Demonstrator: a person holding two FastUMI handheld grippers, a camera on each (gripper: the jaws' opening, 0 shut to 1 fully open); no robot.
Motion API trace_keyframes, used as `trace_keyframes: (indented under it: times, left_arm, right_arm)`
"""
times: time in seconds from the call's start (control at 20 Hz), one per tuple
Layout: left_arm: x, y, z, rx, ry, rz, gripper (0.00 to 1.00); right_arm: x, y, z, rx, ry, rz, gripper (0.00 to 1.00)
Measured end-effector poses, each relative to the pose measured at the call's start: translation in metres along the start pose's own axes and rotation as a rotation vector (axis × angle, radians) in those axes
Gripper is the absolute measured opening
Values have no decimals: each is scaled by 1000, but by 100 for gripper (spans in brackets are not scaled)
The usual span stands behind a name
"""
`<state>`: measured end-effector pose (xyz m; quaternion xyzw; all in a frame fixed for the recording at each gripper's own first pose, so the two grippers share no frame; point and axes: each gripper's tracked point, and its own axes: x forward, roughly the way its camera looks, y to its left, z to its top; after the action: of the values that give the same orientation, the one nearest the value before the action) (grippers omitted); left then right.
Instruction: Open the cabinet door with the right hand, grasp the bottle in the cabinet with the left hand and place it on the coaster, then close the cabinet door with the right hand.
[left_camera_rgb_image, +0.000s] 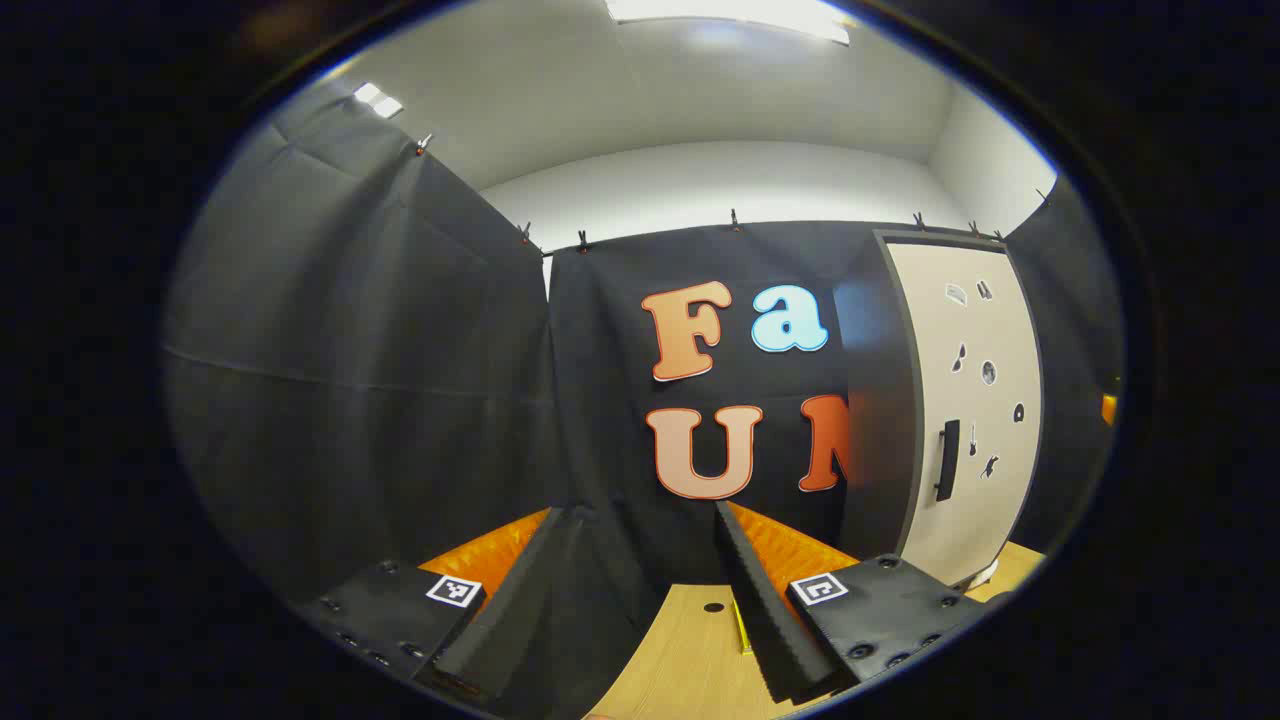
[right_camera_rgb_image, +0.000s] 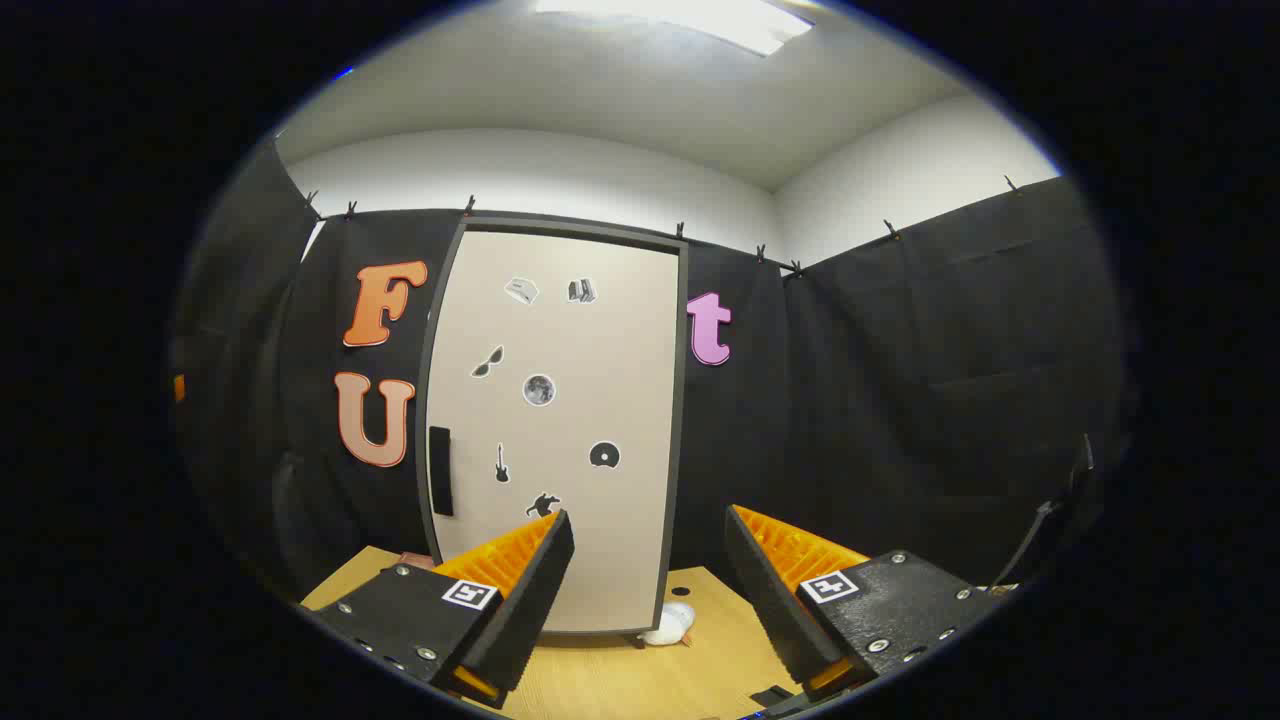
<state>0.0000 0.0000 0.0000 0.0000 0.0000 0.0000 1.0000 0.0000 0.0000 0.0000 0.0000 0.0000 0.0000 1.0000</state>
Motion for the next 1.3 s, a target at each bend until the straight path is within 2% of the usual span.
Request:
trace_keyframes:
  times: [0.15, 0.7, 1.0, 1.05, 1.1, 1.3]
  left_arm:
    - [-4, -7, 3, -2, -5, -31, 96]
    - [-5, -10, 9, -7, -19, -44, 96]
    - [-7, 0, 1, 2, -8, -32, 96]
    - [-7, 4, -1, 4, -5, -25, 93]
    - [-6, 6, -2, 4, -2, -20, 96]
    - [-7, 18, -6, 12, 3, -5, 96]
  right_arm:
    - [-4, -3, 0, -1, 4, -4, 94]
    - [-7, -4, 3, -11, 7, -18, 94]
    - [2, 31, -9, -2, 32, 40, 94]
    - [6, 39, -11, -6, 36, 52, 94]
    - [10, 48, -14, -6, 38, 64, 94]
    - [29, 90, -20, 7, 48, 115, 94]
